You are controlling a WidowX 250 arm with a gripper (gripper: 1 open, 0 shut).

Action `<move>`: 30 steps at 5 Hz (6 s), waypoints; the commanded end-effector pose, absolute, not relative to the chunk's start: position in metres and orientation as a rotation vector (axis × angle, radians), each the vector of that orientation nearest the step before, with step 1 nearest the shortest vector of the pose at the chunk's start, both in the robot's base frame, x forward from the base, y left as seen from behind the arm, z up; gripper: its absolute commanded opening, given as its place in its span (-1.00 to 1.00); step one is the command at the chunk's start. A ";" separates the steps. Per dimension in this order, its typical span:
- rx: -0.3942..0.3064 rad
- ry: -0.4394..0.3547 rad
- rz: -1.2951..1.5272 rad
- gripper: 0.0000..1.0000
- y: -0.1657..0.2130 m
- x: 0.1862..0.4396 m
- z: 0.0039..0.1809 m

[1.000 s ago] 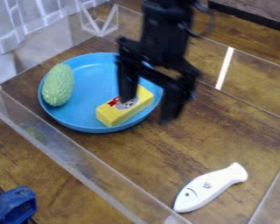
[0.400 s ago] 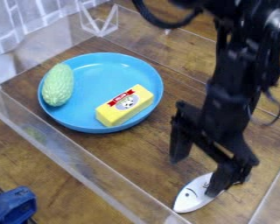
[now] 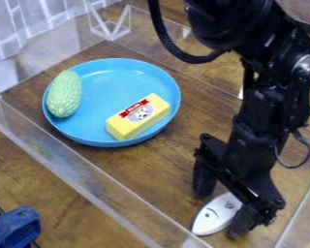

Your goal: Put the white object in the blue tray

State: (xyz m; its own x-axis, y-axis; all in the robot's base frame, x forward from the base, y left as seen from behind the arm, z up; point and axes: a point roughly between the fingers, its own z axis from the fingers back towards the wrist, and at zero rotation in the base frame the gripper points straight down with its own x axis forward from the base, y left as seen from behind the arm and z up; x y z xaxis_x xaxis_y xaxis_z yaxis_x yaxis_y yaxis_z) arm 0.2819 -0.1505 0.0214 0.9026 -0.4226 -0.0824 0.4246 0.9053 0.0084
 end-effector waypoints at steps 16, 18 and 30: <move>0.001 0.108 -0.721 1.00 -0.154 0.303 0.017; -0.004 0.114 -0.745 1.00 -0.153 0.303 0.017; -0.063 0.122 -0.820 1.00 -0.142 0.298 0.013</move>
